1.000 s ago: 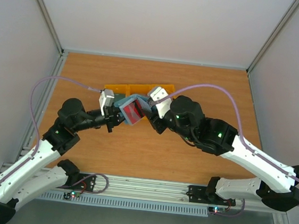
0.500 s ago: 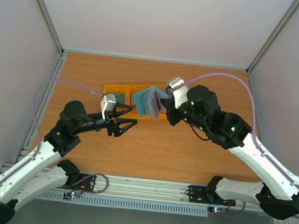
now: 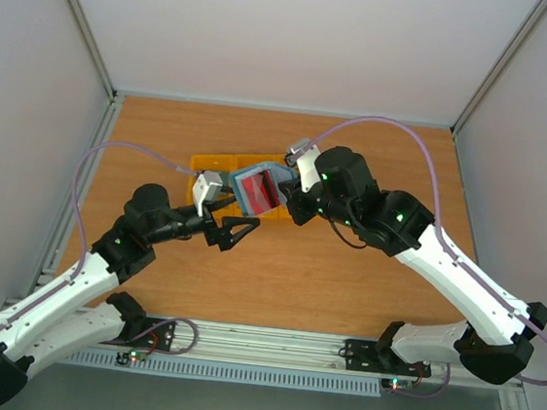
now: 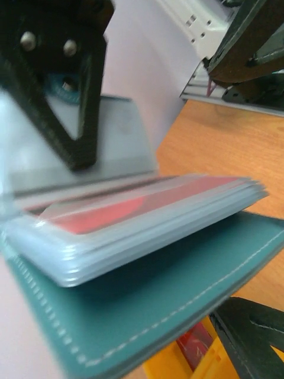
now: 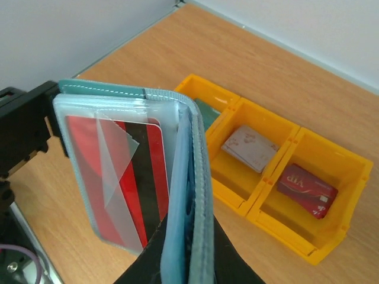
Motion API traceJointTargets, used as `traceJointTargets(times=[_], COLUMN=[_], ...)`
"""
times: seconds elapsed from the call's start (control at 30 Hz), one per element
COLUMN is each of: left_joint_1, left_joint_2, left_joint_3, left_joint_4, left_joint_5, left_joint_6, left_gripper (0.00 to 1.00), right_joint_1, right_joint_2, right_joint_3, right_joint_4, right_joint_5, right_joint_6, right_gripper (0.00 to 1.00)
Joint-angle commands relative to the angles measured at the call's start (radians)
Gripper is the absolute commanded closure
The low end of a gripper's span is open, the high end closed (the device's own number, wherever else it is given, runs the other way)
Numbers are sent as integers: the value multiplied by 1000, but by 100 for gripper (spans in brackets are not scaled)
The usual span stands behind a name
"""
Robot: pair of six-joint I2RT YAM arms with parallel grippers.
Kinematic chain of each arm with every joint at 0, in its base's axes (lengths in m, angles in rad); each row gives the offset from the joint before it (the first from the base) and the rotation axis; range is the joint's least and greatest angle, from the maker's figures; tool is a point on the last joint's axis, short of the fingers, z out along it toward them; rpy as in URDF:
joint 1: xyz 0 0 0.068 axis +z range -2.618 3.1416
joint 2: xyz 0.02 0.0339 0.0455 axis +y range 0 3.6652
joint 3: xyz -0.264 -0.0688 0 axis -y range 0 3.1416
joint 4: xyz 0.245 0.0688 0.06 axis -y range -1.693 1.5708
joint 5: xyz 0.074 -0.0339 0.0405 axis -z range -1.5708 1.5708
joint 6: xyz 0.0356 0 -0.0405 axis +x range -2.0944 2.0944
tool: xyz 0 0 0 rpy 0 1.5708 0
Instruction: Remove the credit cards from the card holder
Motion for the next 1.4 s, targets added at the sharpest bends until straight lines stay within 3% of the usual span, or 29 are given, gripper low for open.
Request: traceJointTargets(times=[0.0,0.07,0.13,0.27,0.47,0.67,0.7,0.73,0.77,0.8,0.87,1.0,1.1,1.17,1.23,1.37], left_joint_1=[-2,0,7,25,24,24,22,22,22,22,22,22,22,22,23,31], left_joint_2=[7,0,-12,-22,-27,-41,-42,-43,-45,-46,-47,-46,-52,-55,-56,-57], left_joint_3=[30,21,14,0,23,29,29,30,29,28,24,20,18,14,8,-3], left_joint_4=[39,32,39,102,158,177,181,177,168,155,145,157,157,153,136,58], left_joint_5=[-146,-151,-140,-46,148,249,264,262,245,212,160,190,202,182,117,-25], left_joint_6=[-29,-15,-18,-103,-126,-126,-123,-119,-115,-112,-103,-85,-85,-92,-113,-201], left_gripper=[1,5,15,53,98,100,96,77,67,66,76,99,100,100,100,100], right_joint_1=[9,7,2,-75,-144,-181,-186,-190,-193,-192,-193,-193,-200,-219,-249,-304], right_joint_2=[-26,-54,-74,-107,-114,-86,-81,-76,-69,-65,-61,-64,-79,-82,-83,-97], right_joint_3=[15,-7,-20,-53,-69,-66,-63,-59,-56,-52,-48,-47,-50,-51,-47,-4], right_joint_4=[39,58,48,27,16,38,39,38,36,32,35,33,23,23,21,-26], right_joint_5=[-126,-210,-281,-405,-661,-801,-815,-823,-832,-845,-876,-919,-889,-845,-770,-658], right_joint_6=[-16,-60,-99,-121,-164,-177,-179,-181,-183,-184,-184,-190,-201,-186,-146,-103], right_gripper=[99,99,99,99,99,99,99,99,99,99,99,99,98,86,64,51])
